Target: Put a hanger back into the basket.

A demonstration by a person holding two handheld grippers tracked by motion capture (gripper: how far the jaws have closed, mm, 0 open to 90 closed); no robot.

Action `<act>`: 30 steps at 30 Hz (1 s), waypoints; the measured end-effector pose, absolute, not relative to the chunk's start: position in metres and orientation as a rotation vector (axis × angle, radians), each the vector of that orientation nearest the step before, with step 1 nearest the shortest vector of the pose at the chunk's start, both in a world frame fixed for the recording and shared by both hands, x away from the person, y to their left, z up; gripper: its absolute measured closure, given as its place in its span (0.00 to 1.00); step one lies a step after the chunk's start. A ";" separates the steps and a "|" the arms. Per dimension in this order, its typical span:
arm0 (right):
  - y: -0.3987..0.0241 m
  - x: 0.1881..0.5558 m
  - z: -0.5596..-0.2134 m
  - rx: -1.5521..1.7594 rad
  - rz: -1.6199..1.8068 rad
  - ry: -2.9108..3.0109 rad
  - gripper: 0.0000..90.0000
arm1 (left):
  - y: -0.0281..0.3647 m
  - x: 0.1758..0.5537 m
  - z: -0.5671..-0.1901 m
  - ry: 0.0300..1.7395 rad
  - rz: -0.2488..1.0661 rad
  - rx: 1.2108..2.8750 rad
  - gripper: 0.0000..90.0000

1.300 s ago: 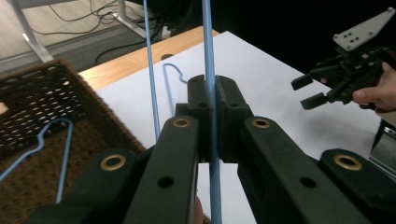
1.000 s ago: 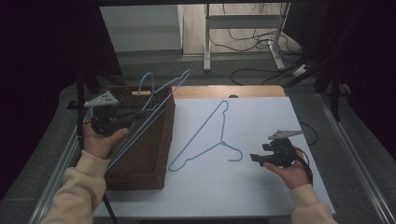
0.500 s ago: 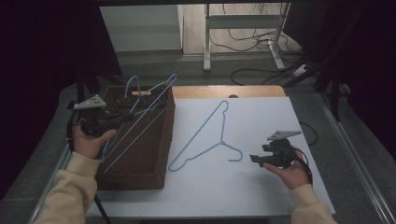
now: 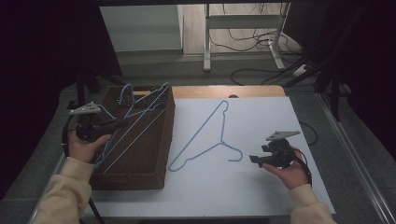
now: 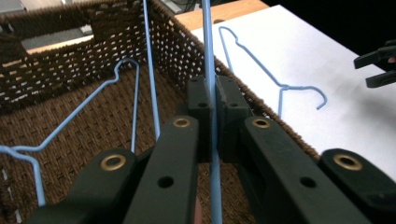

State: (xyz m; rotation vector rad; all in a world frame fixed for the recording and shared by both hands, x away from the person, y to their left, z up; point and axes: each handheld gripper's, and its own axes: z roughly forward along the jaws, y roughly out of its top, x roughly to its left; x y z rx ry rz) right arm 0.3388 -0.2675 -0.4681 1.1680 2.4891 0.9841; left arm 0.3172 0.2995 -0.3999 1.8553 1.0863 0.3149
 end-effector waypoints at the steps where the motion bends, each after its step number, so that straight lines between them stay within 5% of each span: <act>1: -0.267 0.339 -0.468 1.168 0.984 2.490 0.32 | 0.300 0.318 -0.402 1.090 0.313 1.858 0.96; 30: -0.267 0.339 -0.469 1.172 0.973 2.495 0.32 | 0.313 0.331 -0.451 1.229 0.222 1.966 0.96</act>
